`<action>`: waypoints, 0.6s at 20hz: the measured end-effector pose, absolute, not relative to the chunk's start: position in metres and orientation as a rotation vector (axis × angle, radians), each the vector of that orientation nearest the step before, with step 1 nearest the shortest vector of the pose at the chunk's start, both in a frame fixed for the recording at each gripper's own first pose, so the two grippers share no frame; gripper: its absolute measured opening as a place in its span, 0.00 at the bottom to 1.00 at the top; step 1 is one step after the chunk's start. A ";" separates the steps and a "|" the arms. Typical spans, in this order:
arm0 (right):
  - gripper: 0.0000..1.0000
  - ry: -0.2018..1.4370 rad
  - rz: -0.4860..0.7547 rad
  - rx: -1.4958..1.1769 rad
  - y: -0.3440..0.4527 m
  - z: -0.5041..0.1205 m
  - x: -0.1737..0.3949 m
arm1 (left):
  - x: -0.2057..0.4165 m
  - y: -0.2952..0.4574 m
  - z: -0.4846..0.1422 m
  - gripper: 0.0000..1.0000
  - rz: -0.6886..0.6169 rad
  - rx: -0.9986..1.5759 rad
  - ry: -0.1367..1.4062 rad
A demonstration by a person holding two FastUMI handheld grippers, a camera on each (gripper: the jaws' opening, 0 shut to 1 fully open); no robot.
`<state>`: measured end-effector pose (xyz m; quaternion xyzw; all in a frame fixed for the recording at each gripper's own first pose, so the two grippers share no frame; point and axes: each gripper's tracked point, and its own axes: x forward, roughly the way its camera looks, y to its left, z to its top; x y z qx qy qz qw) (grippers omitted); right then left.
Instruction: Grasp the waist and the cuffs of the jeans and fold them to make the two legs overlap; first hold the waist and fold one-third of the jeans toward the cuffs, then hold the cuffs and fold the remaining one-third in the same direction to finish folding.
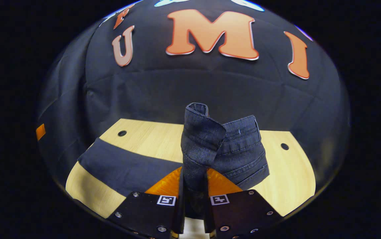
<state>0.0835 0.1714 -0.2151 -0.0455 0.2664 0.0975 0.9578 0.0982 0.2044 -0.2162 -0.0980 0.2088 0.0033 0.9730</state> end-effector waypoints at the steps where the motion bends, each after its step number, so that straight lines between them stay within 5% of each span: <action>1: 0.26 0.566 0.219 -0.094 0.181 -0.226 0.080 | 0.099 0.213 -0.227 0.97 0.014 -0.211 0.453; 7: 0.35 0.679 0.286 -0.056 0.223 -0.263 0.060 | 0.110 0.249 -0.304 0.97 0.079 -0.291 0.679; 12: 0.55 0.673 0.294 -0.051 0.231 -0.259 0.052 | 0.125 0.253 -0.365 0.97 0.080 -0.383 0.862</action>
